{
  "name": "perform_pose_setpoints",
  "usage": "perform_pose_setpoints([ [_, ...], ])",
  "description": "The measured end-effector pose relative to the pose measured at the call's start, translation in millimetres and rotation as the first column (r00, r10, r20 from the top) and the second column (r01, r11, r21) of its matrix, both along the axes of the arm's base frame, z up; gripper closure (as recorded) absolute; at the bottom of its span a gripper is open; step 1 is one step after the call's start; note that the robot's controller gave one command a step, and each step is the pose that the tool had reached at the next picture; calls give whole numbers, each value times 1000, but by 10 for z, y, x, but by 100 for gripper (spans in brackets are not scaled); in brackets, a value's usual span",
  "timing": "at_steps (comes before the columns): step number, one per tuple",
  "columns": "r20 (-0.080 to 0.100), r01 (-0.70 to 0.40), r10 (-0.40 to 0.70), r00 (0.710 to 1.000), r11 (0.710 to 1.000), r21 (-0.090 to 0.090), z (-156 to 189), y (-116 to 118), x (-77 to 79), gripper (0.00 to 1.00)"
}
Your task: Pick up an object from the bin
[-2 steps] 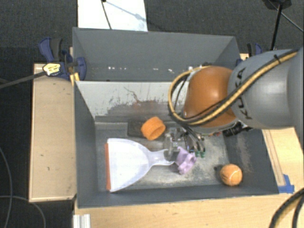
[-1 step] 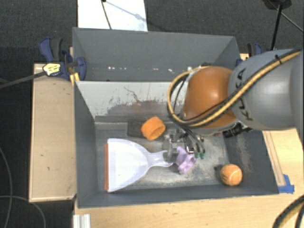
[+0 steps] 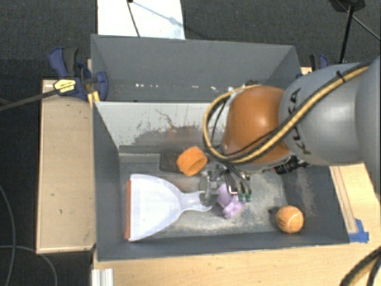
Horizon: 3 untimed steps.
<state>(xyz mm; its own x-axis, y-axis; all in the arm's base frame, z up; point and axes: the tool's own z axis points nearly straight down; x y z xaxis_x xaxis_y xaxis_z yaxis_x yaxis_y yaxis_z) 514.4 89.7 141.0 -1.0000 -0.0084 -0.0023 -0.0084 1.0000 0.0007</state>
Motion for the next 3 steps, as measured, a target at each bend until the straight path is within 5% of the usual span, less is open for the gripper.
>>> perform_pose_setpoints([
  [2,7,4,-4,1000,1000,1,412,118,-22,100],
  [3,-8,5,-5,1000,1000,-2,742,74,-61,100],
])
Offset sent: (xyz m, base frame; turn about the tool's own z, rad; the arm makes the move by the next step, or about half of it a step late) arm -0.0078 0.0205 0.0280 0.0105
